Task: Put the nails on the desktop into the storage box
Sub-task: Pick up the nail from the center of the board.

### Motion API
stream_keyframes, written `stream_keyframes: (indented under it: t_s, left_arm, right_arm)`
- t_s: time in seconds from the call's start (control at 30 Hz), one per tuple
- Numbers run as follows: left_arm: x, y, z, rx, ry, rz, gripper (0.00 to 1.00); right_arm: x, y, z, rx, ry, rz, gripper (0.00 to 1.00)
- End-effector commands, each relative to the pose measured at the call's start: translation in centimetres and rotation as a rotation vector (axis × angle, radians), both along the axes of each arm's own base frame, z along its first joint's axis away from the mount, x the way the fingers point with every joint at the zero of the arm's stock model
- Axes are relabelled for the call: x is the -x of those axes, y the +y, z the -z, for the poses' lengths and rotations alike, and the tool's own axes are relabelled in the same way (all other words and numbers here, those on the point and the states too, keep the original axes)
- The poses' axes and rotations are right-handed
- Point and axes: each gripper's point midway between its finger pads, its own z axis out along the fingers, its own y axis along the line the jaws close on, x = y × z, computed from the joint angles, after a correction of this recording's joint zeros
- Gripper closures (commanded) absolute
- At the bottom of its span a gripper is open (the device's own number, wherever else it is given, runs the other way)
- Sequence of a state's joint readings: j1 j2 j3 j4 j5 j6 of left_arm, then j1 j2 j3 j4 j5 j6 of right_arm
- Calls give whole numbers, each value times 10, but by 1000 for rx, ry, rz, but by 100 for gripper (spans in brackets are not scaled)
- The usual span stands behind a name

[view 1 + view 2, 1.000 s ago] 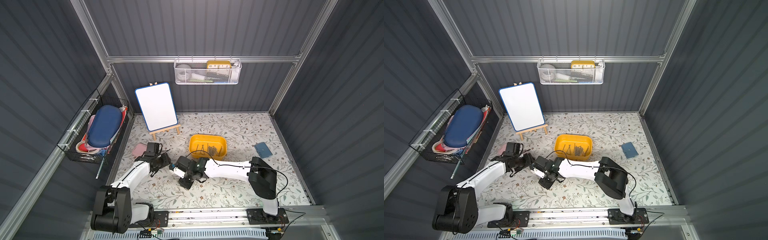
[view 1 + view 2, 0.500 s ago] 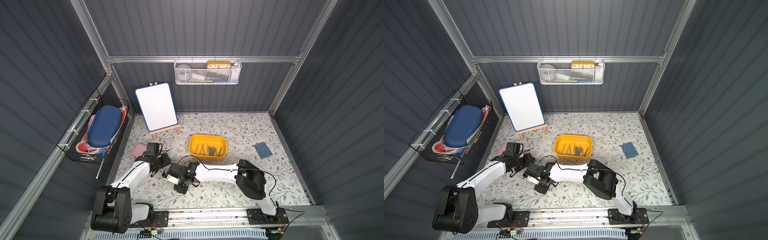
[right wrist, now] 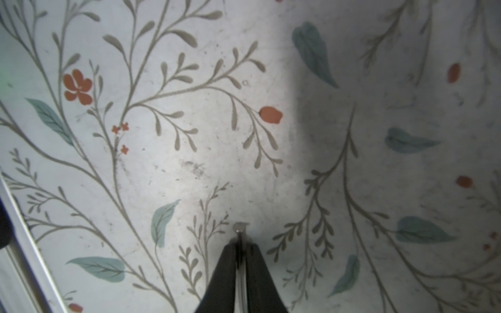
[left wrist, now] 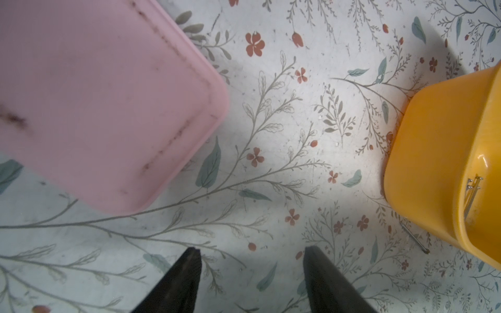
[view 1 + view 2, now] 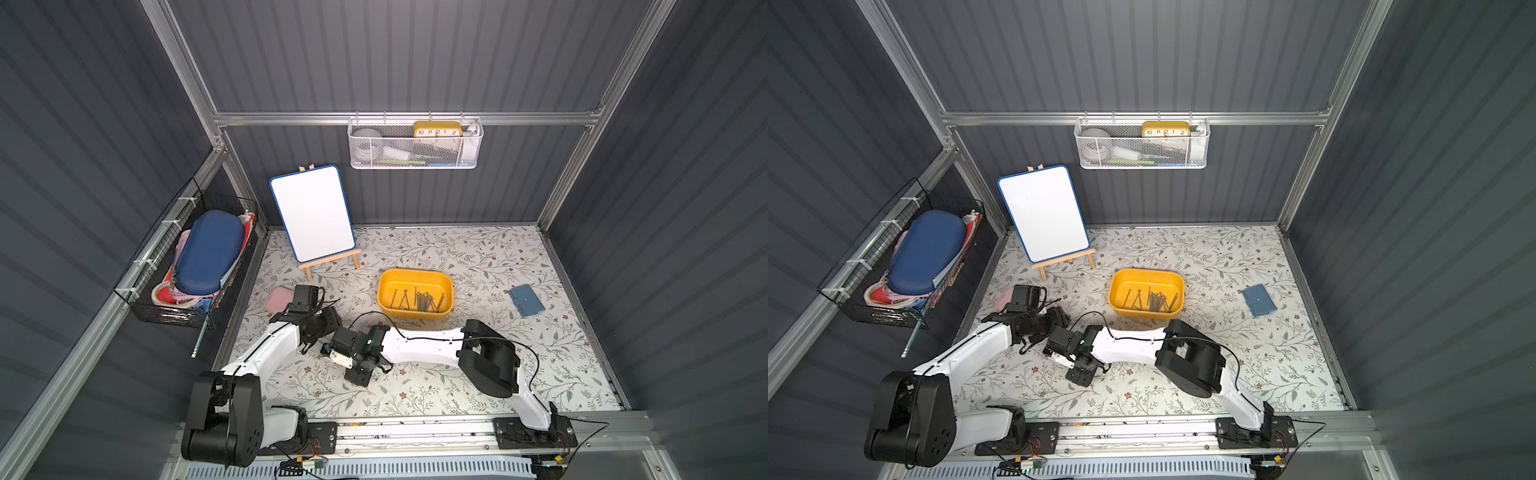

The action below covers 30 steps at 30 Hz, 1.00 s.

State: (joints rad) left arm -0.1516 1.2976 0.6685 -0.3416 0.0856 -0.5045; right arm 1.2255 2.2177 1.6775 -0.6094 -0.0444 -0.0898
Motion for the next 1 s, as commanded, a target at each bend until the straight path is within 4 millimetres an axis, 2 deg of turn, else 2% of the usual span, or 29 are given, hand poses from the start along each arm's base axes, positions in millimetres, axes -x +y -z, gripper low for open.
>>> stream_keyframes:
  t_s: [0.0,0.1,0.2,0.3,0.4,0.57,0.67,0.8,0.9,0.97]
  left_arm:
    - [3,0,1,-4,13,10,35]
    - [3,0,0,-4,10,12,35]
    - [3,0,1,-6,12,9,35]
    - [3,0,1,-6,15,10,35]
    - [3,0,1,-6,14,11,35]
    - [3,0,2,-6,16,12,35]
    - [3,0,2,-5,17,12,35]
    - [3,-1,3,-3,18,16,35]
    - [3,-2,3,2,17,23,35]
    - [2,-3,2,3,15,28,36]
  right_arm:
    - [6,-15,24,93,17,-5,93]
    - [5,-15,26,99,12,-3,100]
    - [0,-16,24,104,-14,20,100]
    - [-10,-17,14,83,-62,59,100]
    - [-20,-15,-11,6,-106,107,100]
    - [-47,-27,-73,-133,-80,250,100]
    - [-73,-47,-109,-212,-32,392,100]
    - [-129,-99,-143,-304,8,691,100]
    - [-175,-151,-146,-356,40,937,100]
    - [-196,-176,-140,-408,81,1043,100]
